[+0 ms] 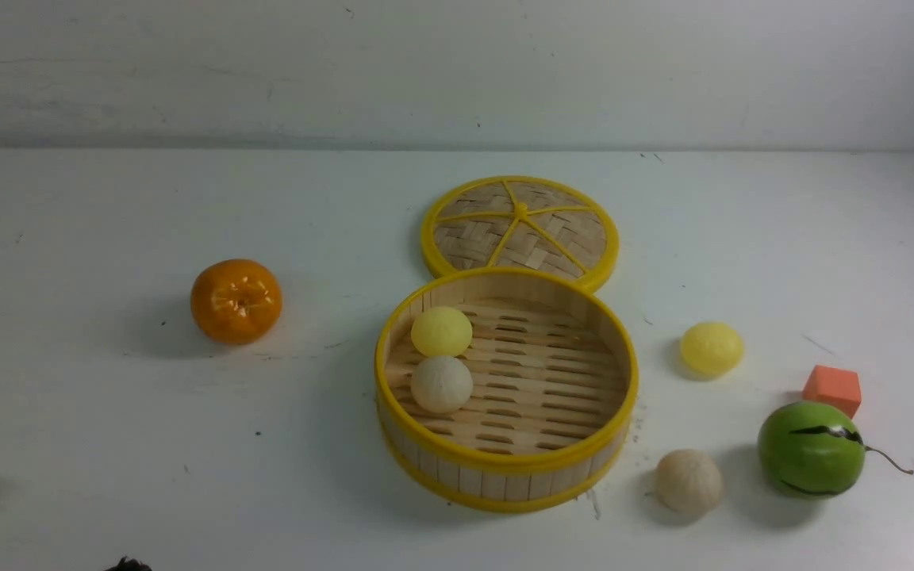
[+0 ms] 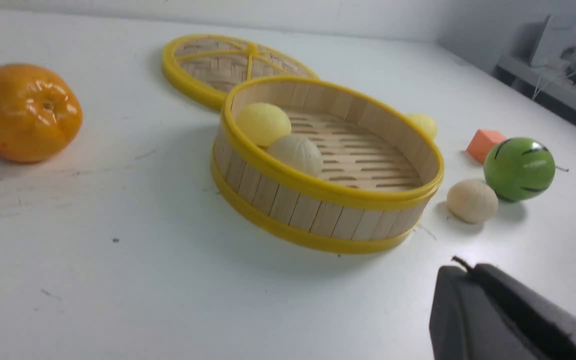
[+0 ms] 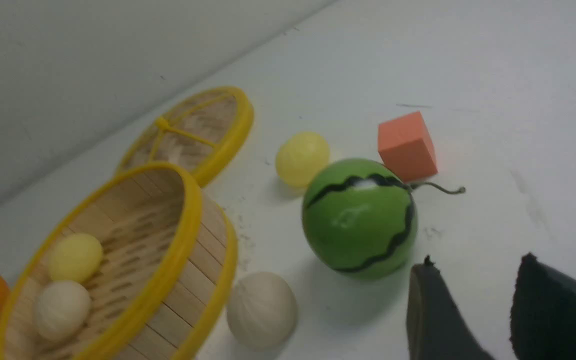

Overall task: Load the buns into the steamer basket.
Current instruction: Use the right arm to grab a steamed stuffed bun

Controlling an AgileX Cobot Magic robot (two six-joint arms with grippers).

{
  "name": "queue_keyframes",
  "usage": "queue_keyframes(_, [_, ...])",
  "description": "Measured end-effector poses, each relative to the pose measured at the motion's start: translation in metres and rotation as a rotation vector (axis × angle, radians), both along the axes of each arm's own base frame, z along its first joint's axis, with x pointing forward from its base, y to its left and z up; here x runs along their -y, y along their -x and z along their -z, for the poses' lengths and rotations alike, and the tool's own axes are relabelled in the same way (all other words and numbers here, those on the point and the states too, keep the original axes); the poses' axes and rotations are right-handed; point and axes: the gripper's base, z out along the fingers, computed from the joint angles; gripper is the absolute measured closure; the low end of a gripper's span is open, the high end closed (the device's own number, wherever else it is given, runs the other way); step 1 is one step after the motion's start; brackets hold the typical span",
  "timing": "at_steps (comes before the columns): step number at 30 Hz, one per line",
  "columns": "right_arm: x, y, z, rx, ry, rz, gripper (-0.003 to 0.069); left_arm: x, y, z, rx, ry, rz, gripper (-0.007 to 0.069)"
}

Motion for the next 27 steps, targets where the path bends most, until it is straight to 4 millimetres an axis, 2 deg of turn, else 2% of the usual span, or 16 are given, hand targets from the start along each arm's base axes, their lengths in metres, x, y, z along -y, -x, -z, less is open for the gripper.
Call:
queue_keyframes(4, [0.001, -0.001, -0.014, 0.147, -0.144, 0.029, 0.0418, 0.000, 0.001, 0.004, -0.038, -0.026, 0.004, 0.0638])
queue_keyframes(7, [0.001, 0.000, -0.026, 0.184, -0.219, 0.022, 0.0418, 0.000, 0.001, 0.006, -0.054, -0.037, 0.006, 0.0638])
queue_keyframes(8, [-0.001, -0.001, -0.030, 0.159, -0.224, 0.007, 0.0418, 0.000, 0.001, 0.006, -0.055, -0.038, 0.007, 0.0638])
queue_keyframes(10, [-0.004, -0.002, -0.050, 0.103, -0.207, -0.036, 0.0418, 0.000, 0.001, 0.006, -0.057, -0.039, 0.007, 0.0638])
queue_keyframes(11, [-0.008, -0.006, -0.067, 0.017, -0.148, -0.086, 0.0418, 0.000, 0.001, 0.006, -0.058, -0.040, 0.007, 0.0638])
queue_keyframes(13, [-0.013, -0.012, -0.082, -0.109, -0.048, -0.155, 0.0418, 0.000, 0.002, 0.006, -0.060, -0.041, 0.007, 0.0638])
queue_keyframes(15, [-0.020, -0.026, -0.100, -0.286, 0.113, -0.265, 0.0418, 0.000, 0.002, 0.006, -0.060, -0.041, 0.007, 0.0638])
queue_keyframes(16, [-0.024, -0.040, -0.110, -0.398, 0.213, -0.335, 0.0418, 0.000, 0.002, 0.006, -0.060, -0.041, 0.007, 0.0638])
queue_keyframes(18, [-0.026, -0.050, -0.114, -0.485, 0.271, -0.382, 0.0418, 0.000, 0.002, 0.006, -0.060, -0.041, 0.007, 0.0638])
queue_keyframes(19, [-0.030, -0.067, -0.116, -0.608, 0.332, -0.444, 0.0418, 0.000, 0.002, 0.006, -0.060, -0.041, 0.007, 0.0638])
queue_keyframes(21, [-0.036, -0.093, -0.113, -0.732, 0.352, -0.492, 0.0418, 0.000, 0.002, 0.006, -0.060, -0.041, 0.007, 0.0638])
queue_keyframes(27, [-0.053, -0.150, -0.094, -0.893, 0.308, -0.569, 0.0418, 0.000, 0.002, 0.006, -0.060, -0.041, 0.007, 0.0638])
